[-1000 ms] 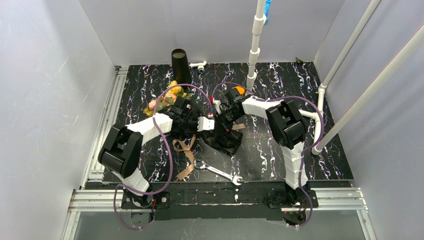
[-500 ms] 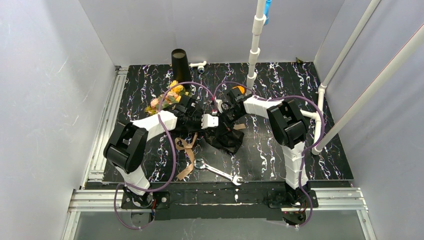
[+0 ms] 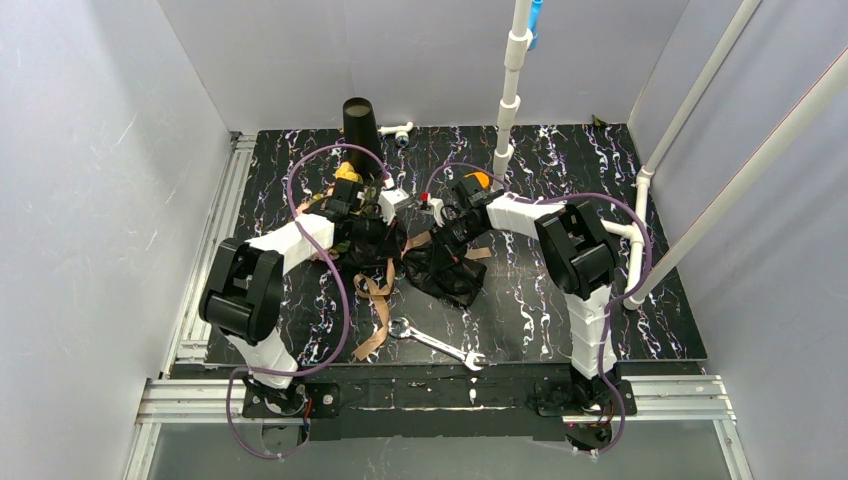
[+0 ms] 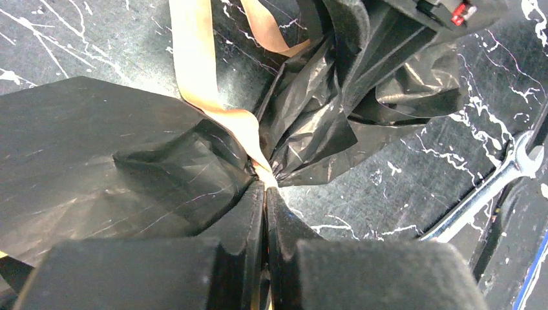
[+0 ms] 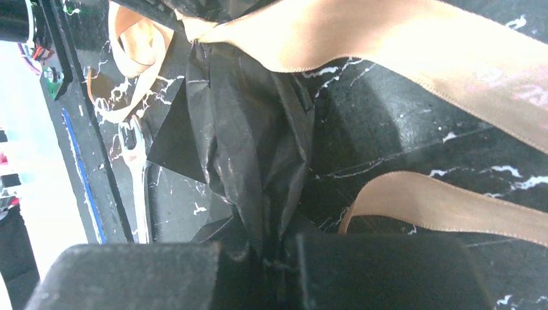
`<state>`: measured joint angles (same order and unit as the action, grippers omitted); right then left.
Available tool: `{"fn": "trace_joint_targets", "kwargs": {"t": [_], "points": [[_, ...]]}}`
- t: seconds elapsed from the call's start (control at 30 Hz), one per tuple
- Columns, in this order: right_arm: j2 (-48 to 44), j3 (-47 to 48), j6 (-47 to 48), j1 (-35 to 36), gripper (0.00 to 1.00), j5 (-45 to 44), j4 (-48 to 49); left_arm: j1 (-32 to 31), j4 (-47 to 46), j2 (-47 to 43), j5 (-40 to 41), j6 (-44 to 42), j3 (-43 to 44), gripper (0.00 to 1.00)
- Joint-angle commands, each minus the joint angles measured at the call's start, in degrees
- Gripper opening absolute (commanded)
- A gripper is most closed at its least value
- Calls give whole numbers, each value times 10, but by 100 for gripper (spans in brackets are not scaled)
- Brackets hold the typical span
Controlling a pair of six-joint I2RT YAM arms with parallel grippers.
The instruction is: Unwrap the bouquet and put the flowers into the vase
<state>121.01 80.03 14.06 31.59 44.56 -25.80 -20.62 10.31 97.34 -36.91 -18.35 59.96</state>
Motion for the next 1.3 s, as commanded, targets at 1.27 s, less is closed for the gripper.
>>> {"fn": "trace_joint_targets", "kwargs": {"t": [1.27], "points": [[34, -16, 26, -26, 1, -133, -66, -103, -27, 24, 123, -389, 40, 23]]}}
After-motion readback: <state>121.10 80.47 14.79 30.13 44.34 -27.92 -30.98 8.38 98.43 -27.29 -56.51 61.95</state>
